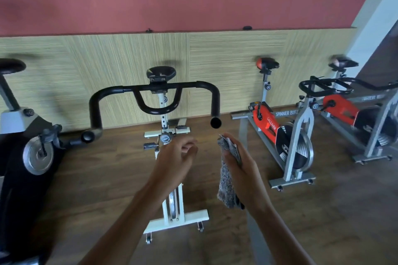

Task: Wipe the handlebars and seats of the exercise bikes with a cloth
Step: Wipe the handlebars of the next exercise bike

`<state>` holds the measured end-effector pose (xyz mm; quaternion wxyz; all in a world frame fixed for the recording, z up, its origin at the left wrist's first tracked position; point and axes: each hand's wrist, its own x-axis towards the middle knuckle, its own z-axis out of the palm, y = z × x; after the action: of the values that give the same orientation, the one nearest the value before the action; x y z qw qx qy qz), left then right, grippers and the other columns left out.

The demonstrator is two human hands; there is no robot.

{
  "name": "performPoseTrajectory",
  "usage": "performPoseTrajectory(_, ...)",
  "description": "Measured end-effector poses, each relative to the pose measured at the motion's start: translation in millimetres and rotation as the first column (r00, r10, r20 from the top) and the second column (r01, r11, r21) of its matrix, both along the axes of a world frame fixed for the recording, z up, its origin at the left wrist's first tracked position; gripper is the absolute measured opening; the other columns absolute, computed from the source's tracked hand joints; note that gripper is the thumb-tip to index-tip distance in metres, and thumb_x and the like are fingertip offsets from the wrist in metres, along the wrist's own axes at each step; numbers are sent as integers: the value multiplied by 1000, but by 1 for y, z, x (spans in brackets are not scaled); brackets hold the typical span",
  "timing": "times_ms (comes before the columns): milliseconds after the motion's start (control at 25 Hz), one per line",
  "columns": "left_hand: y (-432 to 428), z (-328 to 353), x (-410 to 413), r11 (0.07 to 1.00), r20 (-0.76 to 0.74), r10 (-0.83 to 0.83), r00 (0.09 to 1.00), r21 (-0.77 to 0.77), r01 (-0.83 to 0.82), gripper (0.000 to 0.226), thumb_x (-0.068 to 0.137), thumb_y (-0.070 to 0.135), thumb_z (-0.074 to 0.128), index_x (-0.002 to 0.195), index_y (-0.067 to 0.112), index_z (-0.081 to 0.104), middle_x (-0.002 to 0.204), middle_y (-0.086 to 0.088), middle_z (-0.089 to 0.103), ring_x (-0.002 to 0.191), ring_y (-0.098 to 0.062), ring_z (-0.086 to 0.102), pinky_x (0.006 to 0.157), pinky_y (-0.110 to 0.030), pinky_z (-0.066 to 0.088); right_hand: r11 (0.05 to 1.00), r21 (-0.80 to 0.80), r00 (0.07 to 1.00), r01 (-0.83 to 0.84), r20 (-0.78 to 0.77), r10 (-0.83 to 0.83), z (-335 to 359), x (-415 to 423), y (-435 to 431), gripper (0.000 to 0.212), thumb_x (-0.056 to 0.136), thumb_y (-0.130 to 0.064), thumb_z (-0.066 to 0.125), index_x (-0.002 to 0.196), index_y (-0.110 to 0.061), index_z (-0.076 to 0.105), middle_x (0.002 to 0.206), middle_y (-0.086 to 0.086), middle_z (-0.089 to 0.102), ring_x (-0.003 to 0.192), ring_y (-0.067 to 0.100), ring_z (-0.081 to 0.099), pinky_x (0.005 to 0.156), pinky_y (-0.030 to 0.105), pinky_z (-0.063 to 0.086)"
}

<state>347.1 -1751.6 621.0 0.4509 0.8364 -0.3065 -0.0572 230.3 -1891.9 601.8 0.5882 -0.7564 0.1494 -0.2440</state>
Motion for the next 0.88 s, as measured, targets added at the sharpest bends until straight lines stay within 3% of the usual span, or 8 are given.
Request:
performPoseTrajectory(160, -38, 0, -18, 983, -12, 121, 993, -136, -121, 30, 99, 25, 56, 128, 21, 63, 123, 11, 65, 99, 8, 58, 85, -10, 46, 994, 48, 991, 96, 85, -100, -12, -1, -31, 44, 105, -9, 46, 139, -36, 44, 129, -25, 56, 109, -14, 57, 87, 9, 46)
performPoseTrajectory(280, -73, -1, -18, 948, -54, 215, 975, -228, -222, 34, 102, 31, 51, 134, 23, 57, 125, 15, 60, 94, 14, 55, 93, -24, 49, 998, 9, 989, 63, 133, -63, -19, 27, -55, 49, 104, -5, 44, 136, -42, 44, 140, -24, 50, 129, -11, 45, 106, 17, 41)
performPoseTrajectory(400, -109, -4, -13, 898, -159, 320, 934, -264, -352, 31, 104, 27, 46, 130, 22, 62, 124, 10, 67, 112, 0, 61, 102, -32, 48, 996, -85, 984, -17, 174, 31, -28, 63, -73, 45, 105, -9, 43, 145, -30, 42, 157, -8, 37, 147, 3, 29, 118, 24, 29)
performPoseTrajectory(520, -136, -7, -10, 792, -245, 457, 855, -325, -517, 28, 100, 17, 47, 110, 20, 73, 103, 9, 75, 102, -7, 68, 96, -40, 52, 973, -151, 962, -173, 188, 200, -38, 89, -85, 46, 103, -14, 39, 149, -23, 39, 163, -1, 27, 151, 7, 20, 120, 19, 22)
performPoseTrajectory(640, -145, -9, -13, 717, -307, 516, 800, -356, -600, 29, 96, 13, 48, 107, 20, 75, 105, 3, 75, 106, -19, 69, 96, -50, 51, 920, -170, 902, -354, 196, 384, -57, 100, -88, 48, 105, -22, 38, 152, -21, 33, 165, -4, 18, 154, 14, 9, 125, 38, 15)
performPoseTrajectory(760, -154, -4, -18, 664, -332, 553, 764, -378, -645, 34, 95, 5, 47, 103, 20, 76, 105, 2, 76, 106, -18, 69, 94, -41, 52, 899, -178, 874, -400, 222, 433, -62, 106, -89, 50, 105, -36, 32, 154, -25, 26, 165, -6, 13, 155, 19, 0, 125, 48, 9)
performPoseTrajectory(880, -164, 1, -21, 597, -387, 567, 728, -416, -686, 41, 97, 0, 44, 93, 24, 77, 95, 4, 77, 94, -11, 71, 80, -23, 52, 908, -150, 872, -391, 254, 418, -54, 103, -81, 49, 108, -38, 20, 152, -21, 32, 164, 4, 20, 155, 22, 3, 125, 42, 7)
